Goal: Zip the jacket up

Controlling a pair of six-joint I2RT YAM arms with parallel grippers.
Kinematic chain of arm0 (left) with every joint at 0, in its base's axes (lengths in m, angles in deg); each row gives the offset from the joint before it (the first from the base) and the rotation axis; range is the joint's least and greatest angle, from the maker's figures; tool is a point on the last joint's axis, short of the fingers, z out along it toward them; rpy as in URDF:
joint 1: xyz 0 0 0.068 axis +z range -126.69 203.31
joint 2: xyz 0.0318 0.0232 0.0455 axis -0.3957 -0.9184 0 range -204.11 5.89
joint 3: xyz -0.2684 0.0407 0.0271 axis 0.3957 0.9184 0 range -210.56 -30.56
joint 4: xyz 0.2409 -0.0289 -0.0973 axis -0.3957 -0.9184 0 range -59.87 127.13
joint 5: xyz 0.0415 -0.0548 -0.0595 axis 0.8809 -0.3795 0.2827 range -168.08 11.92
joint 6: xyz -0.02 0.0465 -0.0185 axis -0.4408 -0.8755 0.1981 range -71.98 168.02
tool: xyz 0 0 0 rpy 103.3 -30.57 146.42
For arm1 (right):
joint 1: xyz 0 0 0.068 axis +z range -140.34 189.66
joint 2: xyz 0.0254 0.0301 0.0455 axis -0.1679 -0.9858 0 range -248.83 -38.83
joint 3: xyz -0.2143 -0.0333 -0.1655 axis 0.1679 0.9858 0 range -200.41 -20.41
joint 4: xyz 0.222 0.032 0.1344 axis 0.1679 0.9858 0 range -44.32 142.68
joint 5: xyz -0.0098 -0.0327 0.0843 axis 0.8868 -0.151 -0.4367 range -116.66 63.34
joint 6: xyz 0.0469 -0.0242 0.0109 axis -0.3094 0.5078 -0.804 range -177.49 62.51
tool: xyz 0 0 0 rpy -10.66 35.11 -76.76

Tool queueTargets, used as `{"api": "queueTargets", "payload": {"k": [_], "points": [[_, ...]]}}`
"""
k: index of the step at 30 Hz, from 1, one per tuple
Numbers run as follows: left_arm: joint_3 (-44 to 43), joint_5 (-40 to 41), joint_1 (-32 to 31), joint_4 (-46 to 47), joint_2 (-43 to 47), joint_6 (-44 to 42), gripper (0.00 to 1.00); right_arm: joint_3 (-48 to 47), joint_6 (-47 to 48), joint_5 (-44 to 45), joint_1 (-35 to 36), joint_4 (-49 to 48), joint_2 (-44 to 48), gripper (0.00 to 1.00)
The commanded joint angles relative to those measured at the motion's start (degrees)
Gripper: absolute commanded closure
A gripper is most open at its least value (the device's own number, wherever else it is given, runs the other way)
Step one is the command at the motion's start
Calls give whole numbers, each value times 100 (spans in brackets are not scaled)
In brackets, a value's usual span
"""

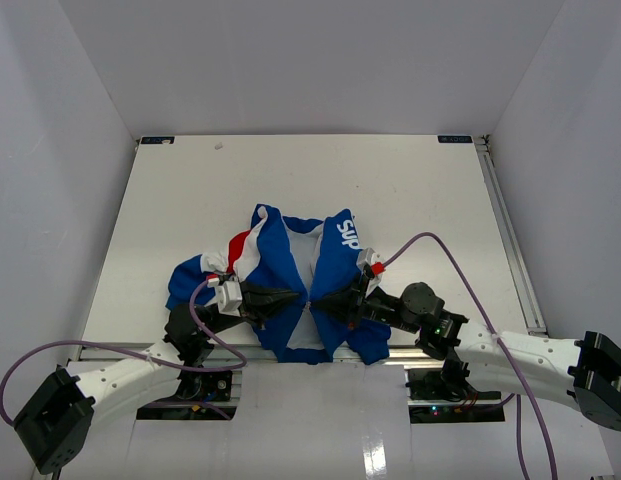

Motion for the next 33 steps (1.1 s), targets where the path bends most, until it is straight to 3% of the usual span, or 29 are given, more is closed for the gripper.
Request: {"api": "queueTargets", "payload": {"k": [1,33], "points": [[488,-156,1,246,-25,-57,100,-138,-25,-53,-9,-508,148,92],[569,-132,1,382,-49,-129,100,25,-214,-174,-1,-683,308,92]]}}
